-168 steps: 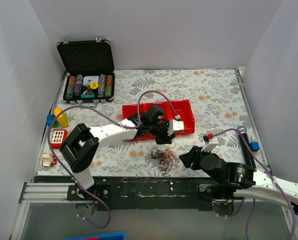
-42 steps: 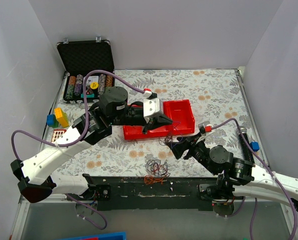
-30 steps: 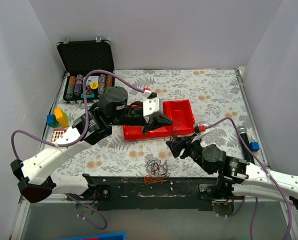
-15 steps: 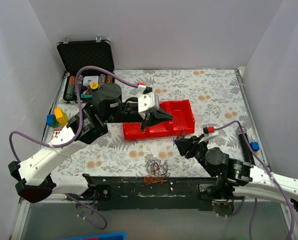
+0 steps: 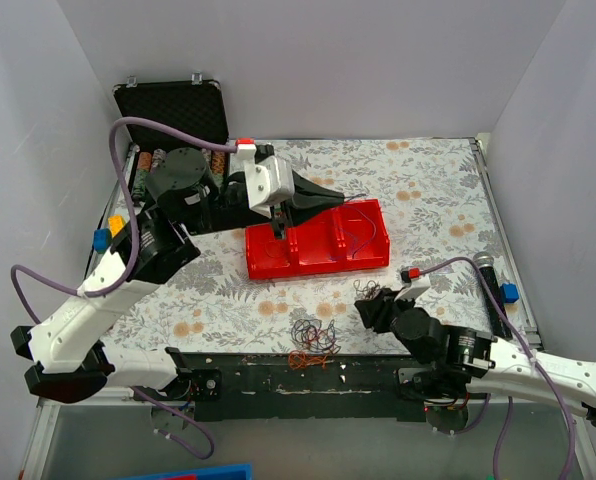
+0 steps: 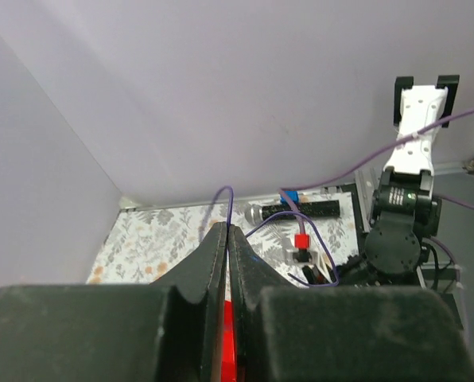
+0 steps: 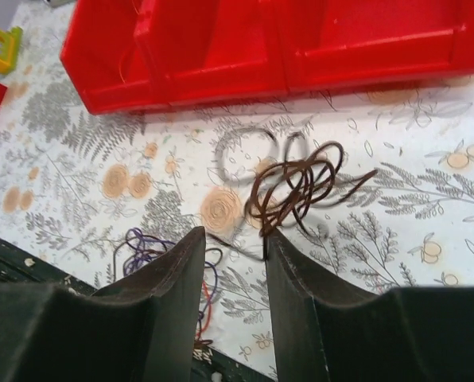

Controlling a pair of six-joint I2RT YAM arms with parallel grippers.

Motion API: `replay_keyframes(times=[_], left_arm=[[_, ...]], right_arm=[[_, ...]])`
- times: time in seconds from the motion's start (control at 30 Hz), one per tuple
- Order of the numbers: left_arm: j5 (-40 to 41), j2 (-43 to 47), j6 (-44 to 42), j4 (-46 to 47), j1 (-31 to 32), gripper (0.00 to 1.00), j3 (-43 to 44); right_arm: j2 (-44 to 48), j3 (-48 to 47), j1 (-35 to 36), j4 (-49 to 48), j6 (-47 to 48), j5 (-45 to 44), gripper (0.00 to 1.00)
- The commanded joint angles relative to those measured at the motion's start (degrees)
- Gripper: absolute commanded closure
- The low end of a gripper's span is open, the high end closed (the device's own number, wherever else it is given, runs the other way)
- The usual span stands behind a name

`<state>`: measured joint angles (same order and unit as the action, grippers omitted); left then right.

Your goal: Untangle the cables

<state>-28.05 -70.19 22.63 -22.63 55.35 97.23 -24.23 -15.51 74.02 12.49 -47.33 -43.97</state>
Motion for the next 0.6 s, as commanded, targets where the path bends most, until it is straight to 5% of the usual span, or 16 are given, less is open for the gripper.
replay_keyframes(times=[0.0,0.23,0.4,0.57], left_arm=[[3.96,-0.65,0.92,3.99,-0.07,1.0,4.01],[9.68,-2.32,-0.39,6.99,-0.07,1.0,7.98],[15.91,2.24,-1.98,11.72,-0.07,1.0,-5.44],[26.97,5.5,-1.02,18.23,-0.16,1.0,-18.73]], right_arm=[[-1.17,2.49,0.34,1.83,-5.57,0.63,0.56],[-2.05,6.37,0.34,2.19,-9.8,3.36,0.57],[-1.35,3.39,0.34,3.67,-8.22,0.82,0.57],[-0.82,-0.83,0.34,5.0,-4.27,-3.31,0.3]])
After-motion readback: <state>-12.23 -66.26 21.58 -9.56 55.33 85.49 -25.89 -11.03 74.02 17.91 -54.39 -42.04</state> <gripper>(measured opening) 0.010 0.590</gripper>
